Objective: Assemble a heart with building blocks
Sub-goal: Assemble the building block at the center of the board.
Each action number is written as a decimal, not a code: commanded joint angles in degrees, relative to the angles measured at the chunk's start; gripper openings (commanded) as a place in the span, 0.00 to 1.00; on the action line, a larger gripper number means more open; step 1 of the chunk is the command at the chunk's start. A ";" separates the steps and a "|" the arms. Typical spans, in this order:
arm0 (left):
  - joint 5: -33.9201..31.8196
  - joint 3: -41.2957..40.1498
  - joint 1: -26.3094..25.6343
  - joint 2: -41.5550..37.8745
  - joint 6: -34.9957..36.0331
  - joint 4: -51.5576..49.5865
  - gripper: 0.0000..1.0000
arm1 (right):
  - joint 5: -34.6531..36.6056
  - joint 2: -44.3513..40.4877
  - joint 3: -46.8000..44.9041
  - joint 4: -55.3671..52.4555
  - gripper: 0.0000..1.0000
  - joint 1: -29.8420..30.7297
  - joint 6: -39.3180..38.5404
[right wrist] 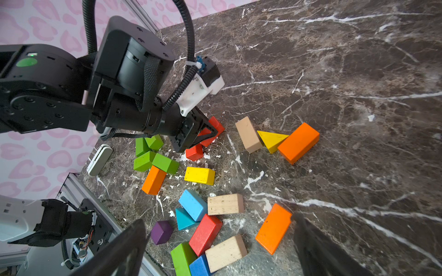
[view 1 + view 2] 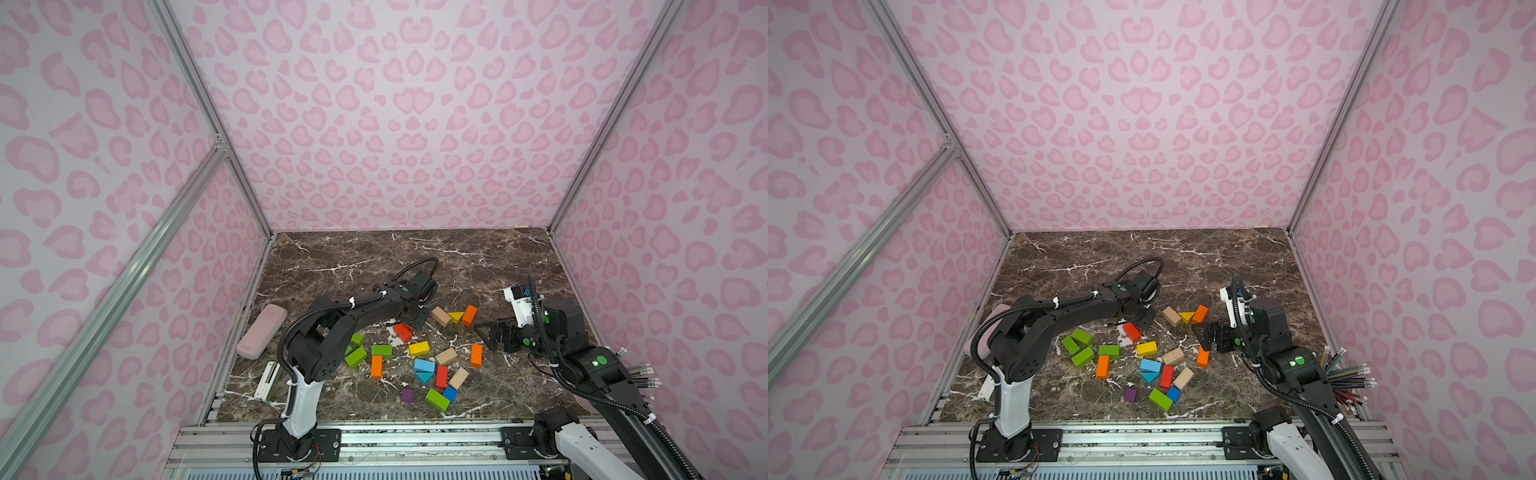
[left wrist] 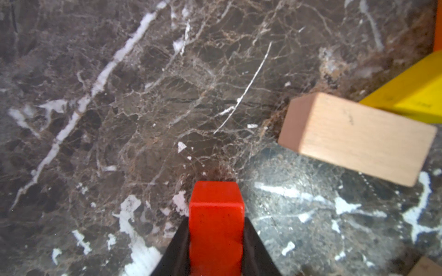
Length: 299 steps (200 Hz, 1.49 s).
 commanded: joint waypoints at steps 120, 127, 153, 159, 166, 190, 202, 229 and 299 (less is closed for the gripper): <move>3.90 4.11 -3.03 3.08 10.68 2.66 0.25 | 0.31 -0.61 0.02 1.37 0.99 0.01 0.18; 4.01 4.29 -3.00 3.26 10.73 2.68 0.25 | 0.31 -0.60 0.05 1.37 0.99 0.01 0.18; 3.44 4.69 -2.97 3.77 10.82 2.60 0.25 | 0.23 -0.41 0.08 1.37 0.99 0.04 0.04; 3.37 4.69 -3.00 3.88 10.82 2.56 0.25 | 0.30 -0.35 0.06 1.35 0.99 0.06 0.09; 3.32 4.77 -3.02 3.98 10.82 2.53 0.25 | 0.23 -0.33 0.06 1.42 0.99 0.06 0.07; 3.42 4.88 -2.97 4.17 10.82 2.62 0.25 | 0.22 -0.31 0.06 1.37 0.99 0.00 0.05; 3.50 4.99 -3.03 4.24 10.85 2.67 0.26 | 0.21 -0.34 0.08 1.37 0.99 0.02 0.03; 3.46 5.30 -2.97 4.51 10.90 2.81 0.27 | 0.31 -0.30 0.11 1.36 0.99 -0.01 0.09; 3.50 5.83 -2.97 5.39 10.82 3.09 0.29 | 0.22 0.09 0.32 1.22 0.99 0.00 0.05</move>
